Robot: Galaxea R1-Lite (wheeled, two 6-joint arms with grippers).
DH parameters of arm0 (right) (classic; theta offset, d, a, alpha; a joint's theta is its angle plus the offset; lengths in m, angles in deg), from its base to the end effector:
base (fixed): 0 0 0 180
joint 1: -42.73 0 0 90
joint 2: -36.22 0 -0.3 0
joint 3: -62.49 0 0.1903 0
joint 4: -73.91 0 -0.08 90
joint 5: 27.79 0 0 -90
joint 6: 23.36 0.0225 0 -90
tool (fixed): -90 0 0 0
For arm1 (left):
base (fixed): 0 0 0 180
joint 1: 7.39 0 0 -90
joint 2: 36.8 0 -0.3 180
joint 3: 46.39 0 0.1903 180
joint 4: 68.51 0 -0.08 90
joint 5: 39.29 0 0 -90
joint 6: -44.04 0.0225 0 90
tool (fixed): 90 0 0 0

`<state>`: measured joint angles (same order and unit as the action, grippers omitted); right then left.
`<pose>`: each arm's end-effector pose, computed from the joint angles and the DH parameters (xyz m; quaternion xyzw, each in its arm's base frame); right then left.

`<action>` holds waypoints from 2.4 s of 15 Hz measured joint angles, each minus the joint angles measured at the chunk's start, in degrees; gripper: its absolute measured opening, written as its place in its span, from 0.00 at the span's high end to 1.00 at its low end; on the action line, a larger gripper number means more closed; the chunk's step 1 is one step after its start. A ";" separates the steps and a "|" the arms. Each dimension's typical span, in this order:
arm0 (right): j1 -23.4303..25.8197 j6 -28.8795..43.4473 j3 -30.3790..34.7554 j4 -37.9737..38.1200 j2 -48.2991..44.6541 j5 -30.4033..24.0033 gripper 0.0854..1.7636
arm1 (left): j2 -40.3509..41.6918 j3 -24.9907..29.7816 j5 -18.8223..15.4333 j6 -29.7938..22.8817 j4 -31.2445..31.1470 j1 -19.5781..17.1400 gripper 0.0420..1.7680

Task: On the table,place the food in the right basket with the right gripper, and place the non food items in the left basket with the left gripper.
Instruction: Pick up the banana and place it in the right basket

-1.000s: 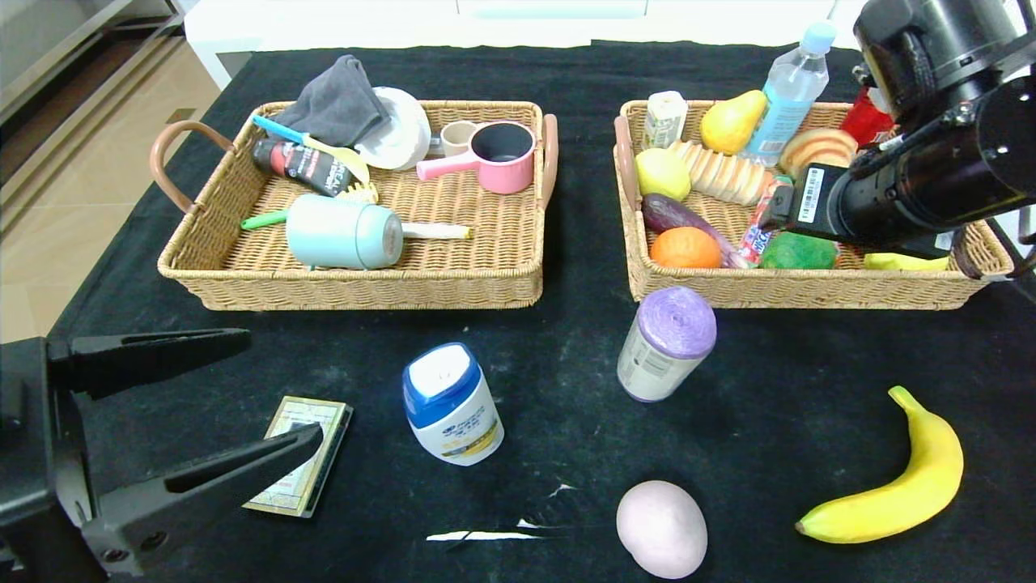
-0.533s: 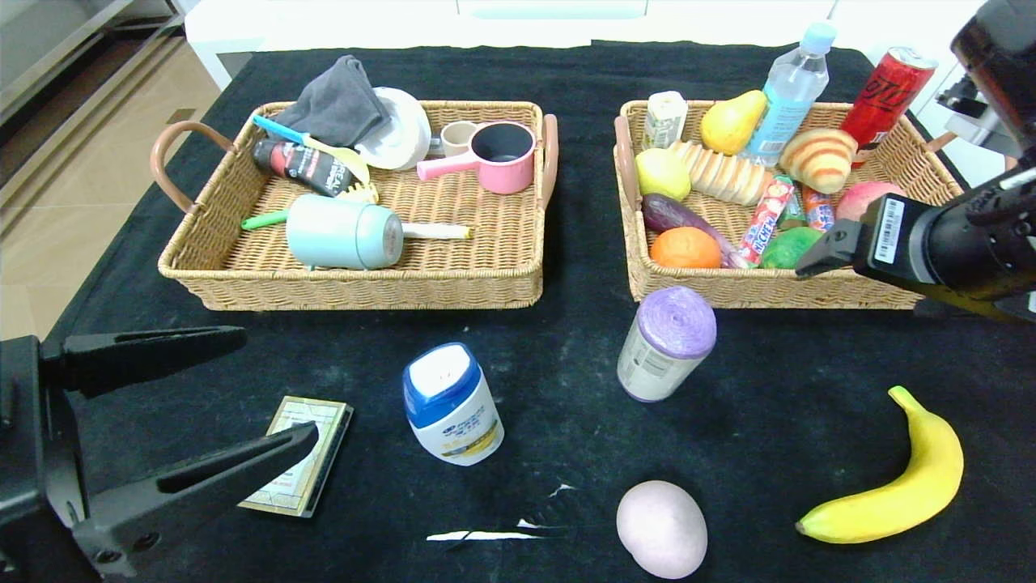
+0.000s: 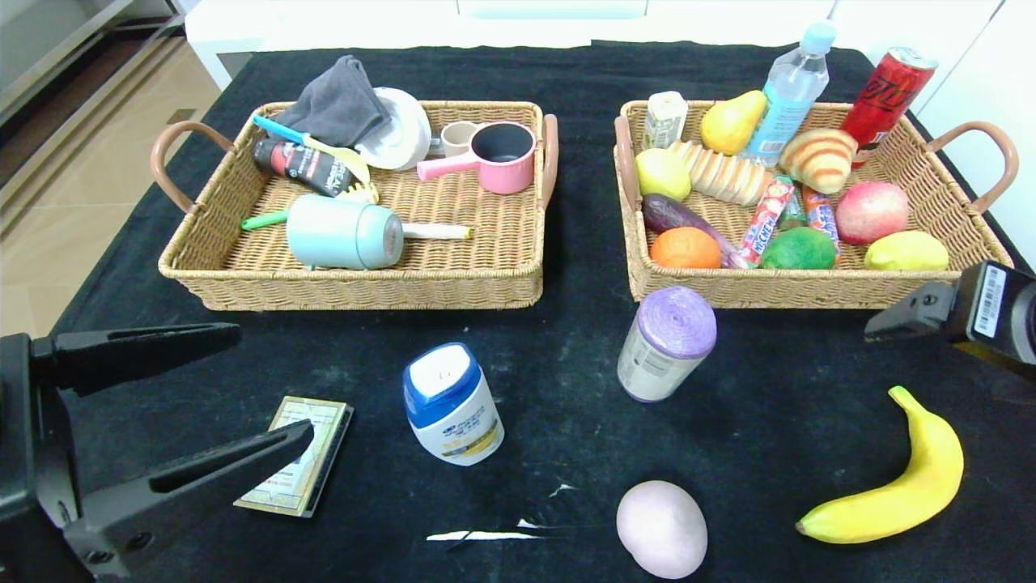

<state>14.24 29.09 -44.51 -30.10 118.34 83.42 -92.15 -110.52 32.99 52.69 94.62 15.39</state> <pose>0.1752 0.0858 0.2986 0.2352 0.3765 -0.1216 0.8878 0.1061 -0.0520 0.2616 0.0737 0.0442 -0.3496 0.9330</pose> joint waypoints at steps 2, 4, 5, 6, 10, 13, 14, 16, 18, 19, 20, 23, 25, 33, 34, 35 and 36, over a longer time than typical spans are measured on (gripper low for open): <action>1.21 2.72 4.02 -0.48 -2.22 -3.27 0.04 | 0.00 0.04 0.00 0.05 -0.09 0.00 0.03; 2.19 3.08 7.69 -1.88 -3.71 -4.12 0.04 | 0.02 0.06 0.00 0.07 -0.11 0.00 0.03; 2.72 3.16 9.73 -3.33 -4.34 -4.33 0.04 | 0.02 0.06 0.00 0.07 -0.13 0.00 0.03; 3.30 3.16 12.35 -5.84 -5.00 -4.68 0.04 | 0.04 0.06 -0.02 0.07 -0.16 0.00 0.03; 6.67 2.94 22.42 -13.07 -7.14 -7.77 0.04 | 0.22 0.15 0.00 0.18 -0.22 0.00 0.03; 9.67 2.69 27.05 -17.07 -7.86 -10.41 0.04 | 0.24 0.17 0.00 0.18 -0.22 0.00 0.03; 10.03 2.67 28.26 -17.86 -7.89 -10.76 0.04 | 0.24 0.17 0.00 0.18 -0.22 0.00 0.03; 10.39 2.69 30.24 -20.43 -7.70 -11.82 0.04 | 0.24 0.17 0.00 0.32 -0.22 0.01 0.03; 10.78 2.45 31.93 -22.54 -7.07 -12.01 0.04 | 0.24 0.22 0.00 0.32 -0.22 0.04 0.03; 11.00 2.34 32.76 -23.43 -6.64 -12.03 0.04 | 0.24 0.22 -0.02 0.35 -0.22 0.04 0.03; 11.18 2.34 33.68 -24.89 -6.16 -12.04 0.04 | 0.24 0.22 0.00 0.33 -0.22 0.04 0.03; 11.41 2.34 35.93 -28.42 -4.22 -12.20 0.04 | 0.26 0.22 -0.02 0.35 -0.22 0.00 0.03; 11.65 2.34 36.30 -29.49 -2.82 -12.20 0.04 | 0.26 0.20 0.00 0.38 -0.22 0.00 0.03; 11.76 2.06 36.39 -29.35 -1.46 -11.98 0.51 | 0.24 0.26 -0.02 0.41 -0.22 0.04 0.03; 11.76 1.84 36.36 -29.38 -1.41 -12.01 0.55 | 0.24 0.26 -0.05 0.41 -0.24 0.06 0.03; 11.79 1.82 36.36 -29.40 -1.39 -12.03 0.59 | 0.24 0.26 -0.07 0.41 -0.28 0.06 0.03; 11.81 1.76 36.34 -29.46 -1.37 -12.09 0.62 | 0.24 0.26 -0.10 0.44 -0.28 0.06 0.03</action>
<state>26.05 30.85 -8.17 -59.57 116.97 71.33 -91.90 -110.27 32.89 53.13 94.34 15.45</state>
